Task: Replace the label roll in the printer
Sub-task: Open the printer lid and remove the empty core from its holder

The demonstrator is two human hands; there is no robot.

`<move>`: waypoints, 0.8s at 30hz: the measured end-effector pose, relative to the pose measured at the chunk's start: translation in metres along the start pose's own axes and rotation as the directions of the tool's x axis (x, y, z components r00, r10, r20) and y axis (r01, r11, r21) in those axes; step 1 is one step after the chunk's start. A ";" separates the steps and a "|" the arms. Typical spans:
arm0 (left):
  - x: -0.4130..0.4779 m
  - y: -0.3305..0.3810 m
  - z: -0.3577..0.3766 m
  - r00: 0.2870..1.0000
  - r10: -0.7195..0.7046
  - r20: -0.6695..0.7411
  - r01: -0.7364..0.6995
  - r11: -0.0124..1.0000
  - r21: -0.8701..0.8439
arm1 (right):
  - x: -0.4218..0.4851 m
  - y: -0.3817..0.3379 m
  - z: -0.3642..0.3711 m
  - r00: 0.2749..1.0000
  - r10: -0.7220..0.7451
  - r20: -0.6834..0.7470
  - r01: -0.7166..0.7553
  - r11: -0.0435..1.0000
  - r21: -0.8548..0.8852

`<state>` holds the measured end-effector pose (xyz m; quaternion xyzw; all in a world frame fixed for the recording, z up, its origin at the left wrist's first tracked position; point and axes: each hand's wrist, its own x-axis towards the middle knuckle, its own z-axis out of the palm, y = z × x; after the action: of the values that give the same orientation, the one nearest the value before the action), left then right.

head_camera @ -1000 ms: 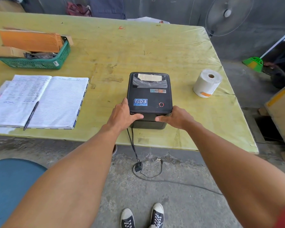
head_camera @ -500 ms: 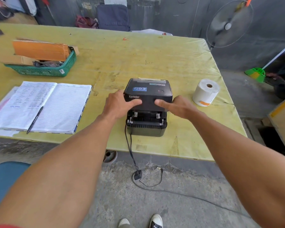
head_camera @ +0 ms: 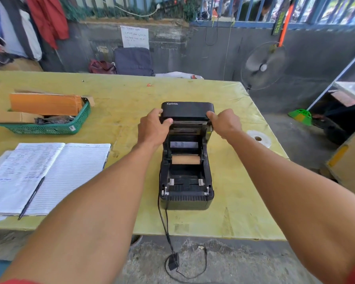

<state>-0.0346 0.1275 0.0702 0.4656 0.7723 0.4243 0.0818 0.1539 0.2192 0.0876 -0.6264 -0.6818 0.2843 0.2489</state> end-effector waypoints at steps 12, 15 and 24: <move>0.061 -0.003 0.010 0.990 -0.042 0.138 0.044 0.999 -0.017 | 0.052 -0.028 0.011 0.993 0.086 0.081 -0.093 0.992 0.088; 0.069 -0.005 0.011 0.996 -0.051 0.076 0.049 0.998 0.031 | 0.064 -0.028 0.004 0.984 0.129 0.123 -0.137 0.989 0.058; 0.070 -0.005 0.011 0.999 -0.016 0.031 0.013 0.995 0.098 | 0.065 -0.035 -0.002 0.967 0.174 0.184 -0.173 0.985 -0.023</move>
<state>-0.0704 0.1882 0.0787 0.4702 0.7941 0.3778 0.0744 0.1245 0.2821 0.1127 -0.6554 -0.6455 0.3597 0.1564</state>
